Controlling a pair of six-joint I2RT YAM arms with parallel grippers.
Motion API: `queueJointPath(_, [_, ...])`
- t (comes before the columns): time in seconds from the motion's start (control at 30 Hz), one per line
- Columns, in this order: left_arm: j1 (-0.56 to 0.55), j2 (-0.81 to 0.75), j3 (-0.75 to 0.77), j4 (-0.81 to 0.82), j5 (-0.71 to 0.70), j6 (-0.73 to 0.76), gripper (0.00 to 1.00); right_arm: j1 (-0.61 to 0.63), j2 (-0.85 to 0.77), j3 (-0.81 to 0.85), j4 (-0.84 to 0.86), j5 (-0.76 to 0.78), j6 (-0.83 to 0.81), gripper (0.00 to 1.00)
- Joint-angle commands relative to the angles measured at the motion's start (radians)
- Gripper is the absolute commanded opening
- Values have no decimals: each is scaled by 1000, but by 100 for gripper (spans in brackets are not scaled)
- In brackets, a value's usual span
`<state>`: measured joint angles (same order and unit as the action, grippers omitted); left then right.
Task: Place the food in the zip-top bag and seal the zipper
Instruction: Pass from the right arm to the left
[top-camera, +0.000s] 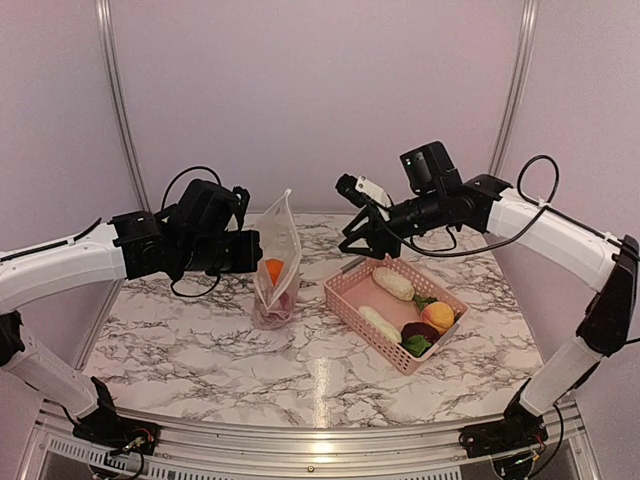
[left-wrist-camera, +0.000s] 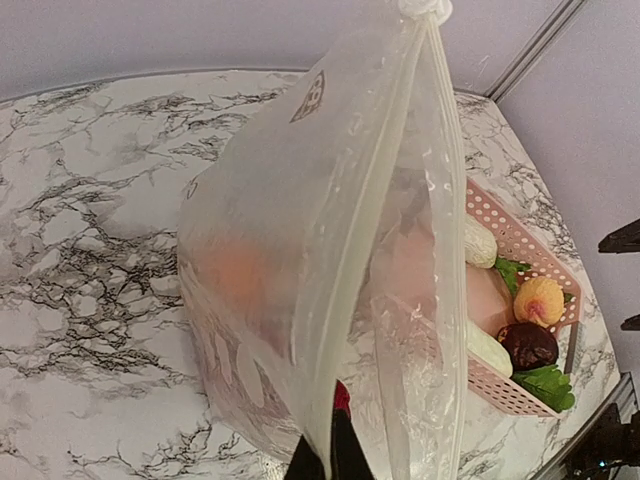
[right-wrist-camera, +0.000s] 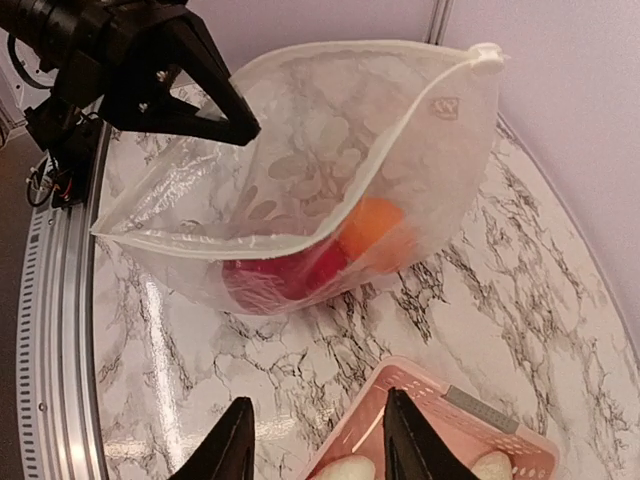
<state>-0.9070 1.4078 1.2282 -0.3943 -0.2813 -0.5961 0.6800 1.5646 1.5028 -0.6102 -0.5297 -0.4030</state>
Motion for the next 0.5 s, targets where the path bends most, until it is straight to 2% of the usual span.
queueJointPath(0.0, [-1, -6, 38, 8, -15, 25, 0, -93, -31, -71, -50, 63, -58, 42])
queueJointPath(0.27, [-1, -12, 34, 17, -3, 33, 0, -228, 25, -153, -32, 328, -52, 42])
queueJointPath(0.47, [-1, -14, 27, 18, -6, 35, 0, -239, 120, -175, 1, 405, -35, 42])
